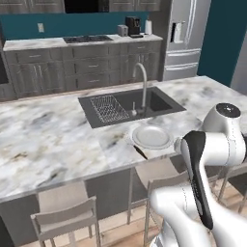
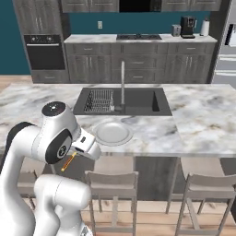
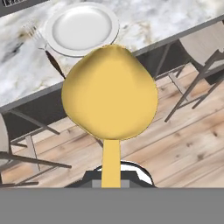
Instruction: Take the fork and place it on the left side of the plate. Then take the spoon and place it on the right side of the plate. Make sure they're directly next to the plate.
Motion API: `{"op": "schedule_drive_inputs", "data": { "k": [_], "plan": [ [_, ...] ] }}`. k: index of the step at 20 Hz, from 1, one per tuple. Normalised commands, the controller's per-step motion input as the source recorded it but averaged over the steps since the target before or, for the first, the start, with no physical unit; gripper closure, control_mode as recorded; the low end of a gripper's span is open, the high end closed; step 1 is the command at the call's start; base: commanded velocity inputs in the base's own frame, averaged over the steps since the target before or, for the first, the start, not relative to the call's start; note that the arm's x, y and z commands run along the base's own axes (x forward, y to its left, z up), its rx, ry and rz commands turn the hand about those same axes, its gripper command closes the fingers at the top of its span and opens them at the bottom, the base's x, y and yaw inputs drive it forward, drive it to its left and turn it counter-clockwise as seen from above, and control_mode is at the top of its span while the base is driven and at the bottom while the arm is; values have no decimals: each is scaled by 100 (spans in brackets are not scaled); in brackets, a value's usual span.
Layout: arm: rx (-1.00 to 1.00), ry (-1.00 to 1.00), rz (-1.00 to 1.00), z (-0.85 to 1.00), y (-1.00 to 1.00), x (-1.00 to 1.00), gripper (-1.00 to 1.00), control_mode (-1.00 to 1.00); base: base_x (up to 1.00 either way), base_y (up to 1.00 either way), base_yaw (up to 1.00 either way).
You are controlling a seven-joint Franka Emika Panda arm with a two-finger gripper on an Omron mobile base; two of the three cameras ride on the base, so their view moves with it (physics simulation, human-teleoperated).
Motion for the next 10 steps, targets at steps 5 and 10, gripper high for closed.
{"op": "schedule_drive_inputs", "data": {
  "k": [5,10],
  "plan": [
    [0,0,0,0,0,0,100,100,0,-54,3],
    [0,0,0,0,0,0,100,100,3,-52,4]
  ]
}}
